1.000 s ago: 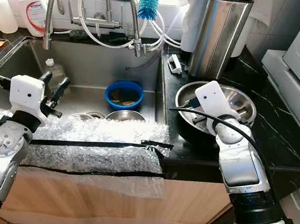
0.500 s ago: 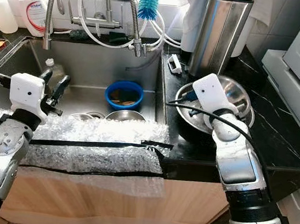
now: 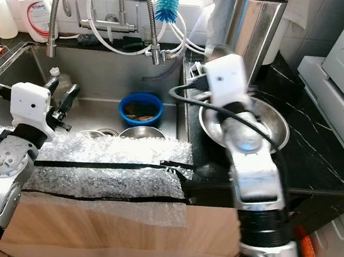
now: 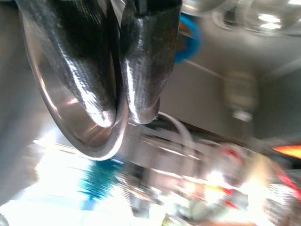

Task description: Kitchen organization

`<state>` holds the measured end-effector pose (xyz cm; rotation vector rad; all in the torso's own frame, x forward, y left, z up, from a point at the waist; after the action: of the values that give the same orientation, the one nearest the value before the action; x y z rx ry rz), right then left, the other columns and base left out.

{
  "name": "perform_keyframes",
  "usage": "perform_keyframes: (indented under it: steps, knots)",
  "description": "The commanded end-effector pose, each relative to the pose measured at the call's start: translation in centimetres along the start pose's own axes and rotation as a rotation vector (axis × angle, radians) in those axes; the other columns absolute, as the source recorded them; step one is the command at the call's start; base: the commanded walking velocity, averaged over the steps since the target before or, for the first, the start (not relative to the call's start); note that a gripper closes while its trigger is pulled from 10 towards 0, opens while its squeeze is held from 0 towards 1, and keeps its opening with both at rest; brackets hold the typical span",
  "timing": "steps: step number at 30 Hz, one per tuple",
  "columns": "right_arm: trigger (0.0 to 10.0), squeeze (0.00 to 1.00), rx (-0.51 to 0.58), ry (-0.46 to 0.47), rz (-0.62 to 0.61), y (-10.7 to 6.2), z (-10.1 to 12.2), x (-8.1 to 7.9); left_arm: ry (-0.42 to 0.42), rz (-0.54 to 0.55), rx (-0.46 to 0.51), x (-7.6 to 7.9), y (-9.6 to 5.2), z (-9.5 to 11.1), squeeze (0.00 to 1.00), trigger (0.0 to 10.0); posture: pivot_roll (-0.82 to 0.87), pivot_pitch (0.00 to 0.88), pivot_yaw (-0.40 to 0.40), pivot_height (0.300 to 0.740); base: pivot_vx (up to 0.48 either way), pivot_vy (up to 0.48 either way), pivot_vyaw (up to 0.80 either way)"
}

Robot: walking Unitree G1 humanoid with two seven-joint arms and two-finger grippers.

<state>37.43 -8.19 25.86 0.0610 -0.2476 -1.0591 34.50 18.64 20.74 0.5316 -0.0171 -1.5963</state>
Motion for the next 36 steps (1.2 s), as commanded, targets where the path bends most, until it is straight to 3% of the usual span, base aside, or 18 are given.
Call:
perform_keyframes:
  steps: [1,4,7,10,19,36]
  knots:
    - [10.0,0.00,0.055,0.046,0.071,-0.2,0.9,-1.0,0.017,0.018,0.007,-0.3,0.1,0.1,0.00,10.0,-0.10,0.000,0.041,0.740,0.000,0.000,0.00]
    - [10.0,0.00,0.054,0.161,0.148,-0.1,0.4,-2.3,0.019,0.025,0.005,-0.5,-0.1,0.1,0.00,10.0,-0.10,0.000,0.037,0.740,0.000,0.000,0.00]
    - [10.0,0.00,0.001,0.182,0.247,-0.2,-0.8,-3.9,0.018,0.026,0.005,-0.4,0.0,0.1,0.00,10.0,-0.10,0.000,0.036,0.740,0.000,0.000,0.00]
    - [10.0,0.00,-0.047,0.271,0.278,0.2,-1.7,-4.8,0.014,0.020,0.008,-0.2,0.1,0.2,0.00,10.0,-0.10,0.000,0.037,0.740,0.000,0.000,0.00]
    - [10.0,0.00,-0.116,0.284,0.257,2.1,-4.3,-5.0,0.015,0.009,0.003,0.0,0.0,0.1,0.00,10.0,-0.09,0.000,0.041,0.740,0.000,0.000,0.00]
    - [10.0,0.00,-0.199,0.323,0.215,4.3,-6.9,-5.9,0.006,-0.008,0.013,0.4,0.4,0.5,0.00,10.0,-0.09,0.000,0.043,0.740,0.000,0.000,0.00]
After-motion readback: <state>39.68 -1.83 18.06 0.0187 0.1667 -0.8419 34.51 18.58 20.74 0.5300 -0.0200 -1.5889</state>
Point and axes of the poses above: a point about 5 cm out from each wrist's last joint towards the gripper, its own y axis pointing out of the wrist towards the gripper, its own z axis along the axis of the wrist's last joint, x = y × z, the point moved 5 cm from there along y, pointing out of the wrist towards the gripper, and after that the axes turned 5 degrees about y, right-handed, at the moved point
